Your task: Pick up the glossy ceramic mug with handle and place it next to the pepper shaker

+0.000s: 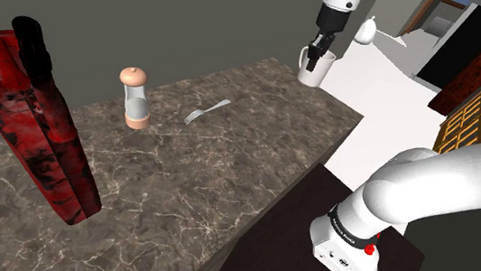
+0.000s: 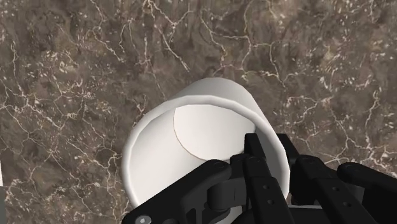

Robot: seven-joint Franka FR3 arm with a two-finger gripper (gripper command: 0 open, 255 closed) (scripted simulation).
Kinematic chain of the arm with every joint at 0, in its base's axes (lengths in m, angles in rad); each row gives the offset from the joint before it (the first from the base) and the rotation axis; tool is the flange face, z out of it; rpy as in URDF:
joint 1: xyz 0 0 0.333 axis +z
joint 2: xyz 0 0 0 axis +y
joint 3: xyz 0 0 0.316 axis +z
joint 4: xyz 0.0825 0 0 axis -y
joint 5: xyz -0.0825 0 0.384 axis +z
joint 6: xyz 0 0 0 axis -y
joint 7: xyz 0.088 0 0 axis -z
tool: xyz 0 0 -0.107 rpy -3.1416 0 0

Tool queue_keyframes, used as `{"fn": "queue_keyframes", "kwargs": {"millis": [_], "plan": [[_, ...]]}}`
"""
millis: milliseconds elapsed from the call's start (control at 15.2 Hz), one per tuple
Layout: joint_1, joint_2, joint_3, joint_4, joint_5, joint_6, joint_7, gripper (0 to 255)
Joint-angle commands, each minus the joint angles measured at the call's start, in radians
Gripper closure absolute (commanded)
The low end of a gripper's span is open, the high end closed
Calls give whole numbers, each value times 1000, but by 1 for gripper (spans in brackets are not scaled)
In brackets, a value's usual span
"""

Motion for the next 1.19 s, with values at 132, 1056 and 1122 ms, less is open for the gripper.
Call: {"fn": "queue_keyframes", "kwargs": {"millis": [132,1056,1122], "plan": [[1,6,1,61,2,-55,-5,255],[59,78,130,210,68,-145,155,255],[67,90,147,221,75,-145,178,255]]}}
